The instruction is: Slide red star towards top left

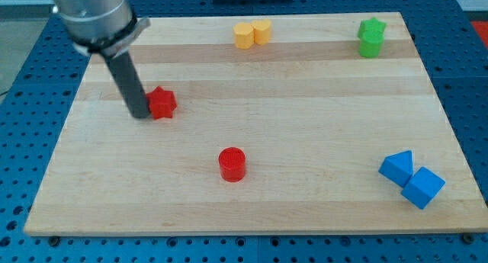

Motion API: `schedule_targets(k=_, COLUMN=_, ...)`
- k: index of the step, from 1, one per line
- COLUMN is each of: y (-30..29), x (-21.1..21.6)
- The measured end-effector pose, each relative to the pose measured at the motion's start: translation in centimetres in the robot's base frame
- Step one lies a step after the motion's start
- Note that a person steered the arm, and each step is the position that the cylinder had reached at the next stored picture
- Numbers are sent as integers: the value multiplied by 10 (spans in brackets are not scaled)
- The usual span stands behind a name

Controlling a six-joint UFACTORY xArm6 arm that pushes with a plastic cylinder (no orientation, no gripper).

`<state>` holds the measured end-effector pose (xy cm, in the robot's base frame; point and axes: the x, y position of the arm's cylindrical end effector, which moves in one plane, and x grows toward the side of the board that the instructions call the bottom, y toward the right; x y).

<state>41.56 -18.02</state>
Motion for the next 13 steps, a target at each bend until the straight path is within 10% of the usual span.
schedule_targets(k=2, y=3, x=-105)
schedule_targets(k=6, y=-68, x=107)
schedule_targets(k=8, y=48, x=55)
schedule_targets(k=13, y=41, x=0)
